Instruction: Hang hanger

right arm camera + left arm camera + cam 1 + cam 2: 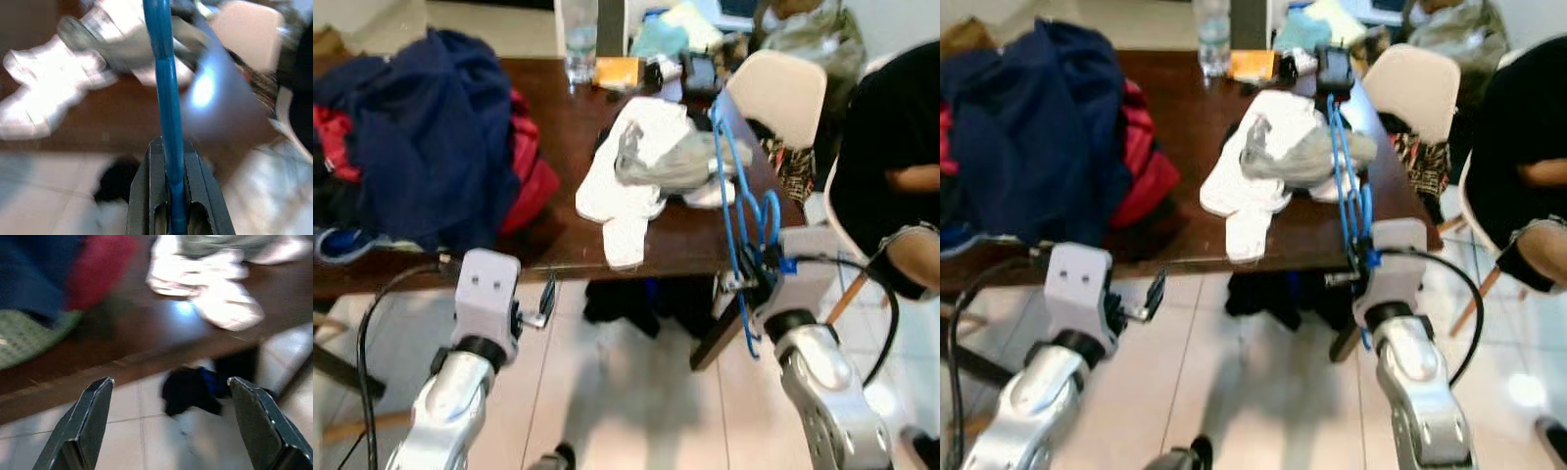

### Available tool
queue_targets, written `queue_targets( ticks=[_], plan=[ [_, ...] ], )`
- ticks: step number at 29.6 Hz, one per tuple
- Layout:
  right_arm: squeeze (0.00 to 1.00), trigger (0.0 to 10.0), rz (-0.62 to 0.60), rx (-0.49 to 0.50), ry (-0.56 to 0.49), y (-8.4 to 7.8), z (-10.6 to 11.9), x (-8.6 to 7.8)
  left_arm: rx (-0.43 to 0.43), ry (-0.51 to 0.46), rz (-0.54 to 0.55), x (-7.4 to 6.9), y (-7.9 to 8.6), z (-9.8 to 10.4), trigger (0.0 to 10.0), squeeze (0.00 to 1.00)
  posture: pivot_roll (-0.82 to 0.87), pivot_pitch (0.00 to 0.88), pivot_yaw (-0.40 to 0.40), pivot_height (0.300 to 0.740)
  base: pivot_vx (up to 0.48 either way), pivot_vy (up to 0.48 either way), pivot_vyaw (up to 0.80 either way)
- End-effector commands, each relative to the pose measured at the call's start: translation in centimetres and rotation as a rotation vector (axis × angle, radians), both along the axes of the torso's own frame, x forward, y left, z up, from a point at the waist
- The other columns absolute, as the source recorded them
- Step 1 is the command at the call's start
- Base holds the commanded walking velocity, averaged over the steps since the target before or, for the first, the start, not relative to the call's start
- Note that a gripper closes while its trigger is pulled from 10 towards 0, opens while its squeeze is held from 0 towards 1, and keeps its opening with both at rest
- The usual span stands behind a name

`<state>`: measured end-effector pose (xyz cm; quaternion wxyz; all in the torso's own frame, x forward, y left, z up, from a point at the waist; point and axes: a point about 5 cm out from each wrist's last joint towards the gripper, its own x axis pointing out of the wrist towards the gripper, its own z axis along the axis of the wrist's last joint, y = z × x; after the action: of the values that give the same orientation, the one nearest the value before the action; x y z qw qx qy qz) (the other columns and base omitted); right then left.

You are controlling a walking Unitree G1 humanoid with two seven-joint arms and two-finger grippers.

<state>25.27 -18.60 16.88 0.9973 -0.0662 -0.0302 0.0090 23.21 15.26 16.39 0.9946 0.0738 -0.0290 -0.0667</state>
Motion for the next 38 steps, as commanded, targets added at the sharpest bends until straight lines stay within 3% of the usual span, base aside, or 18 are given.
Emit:
queue_targets(
  ticks=[1,4,7,10,13,16,20,25,38],
  plan=[
    [0.0,10.0,-0.022,-0.015,-0.013,-0.2,0.2,-0.4,0.016,-0.022,-0.011,-0.2,-0.1,0.3,10.0,0.0,0.07,0.149,-0.085,0.74,-0.409,0.0,0.0],
    [0.0,10.0,-0.069,-0.041,0.017,-1.1,-0.8,-1.4,0.018,-0.032,0.024,-0.1,0.6,0.2,10.0,0.0,0.07,0.124,-0.082,0.74,-0.241,0.0,0.0],
    [0.0,10.0,-0.115,-0.055,0.018,-1.9,-1.1,-1.2,-0.002,-0.047,0.072,0.6,2.0,-0.2,10.0,0.0,0.06,0.096,-0.081,0.74,0.0,0.0,0.0],
    [0.0,10.0,-0.118,-0.057,0.018,-2.0,-1.1,-1.2,-0.007,-0.046,0.078,0.6,2.1,-0.4,10.0,0.0,0.06,0.096,-0.081,0.74,0.0,0.0,0.0],
    [0.0,10.0,-0.131,-0.024,0.011,-2.3,-1.2,-0.7,-0.104,-0.015,0.115,0.9,2.4,-1.5,10.0,0.0,0.06,0.063,-0.091,0.74,0.0,0.0,0.0],
    [0.0,10.0,-0.133,-0.025,0.01,-2.3,-1.3,-0.5,-0.126,-0.011,0.121,1.0,2.3,-1.7,10.0,0.0,0.06,0.061,-0.092,0.74,0.0,0.0,0.0],
    [0.0,10.0,-0.112,-0.025,0.037,-1.4,-2.3,0.2,-0.207,0.028,0.105,0.4,1.5,-2.8,10.0,0.0,0.09,0.04,-0.093,0.74,0.0,0.0,0.0],
    [0.0,10.0,-0.105,-0.018,0.036,-1.3,-2.3,0.3,-0.211,0.027,0.094,0.4,1.4,-2.9,10.0,0.0,0.09,0.038,-0.09,0.74,0.0,0.0,0.0],
    [0.0,10.0,-0.059,0.041,0.022,0.7,-2.4,0.4,-0.222,0.0,-0.023,1.2,0.2,-2.6,10.0,0.0,0.08,0.035,-0.048,0.74,0.0,0.0,0.0]
  ],
)
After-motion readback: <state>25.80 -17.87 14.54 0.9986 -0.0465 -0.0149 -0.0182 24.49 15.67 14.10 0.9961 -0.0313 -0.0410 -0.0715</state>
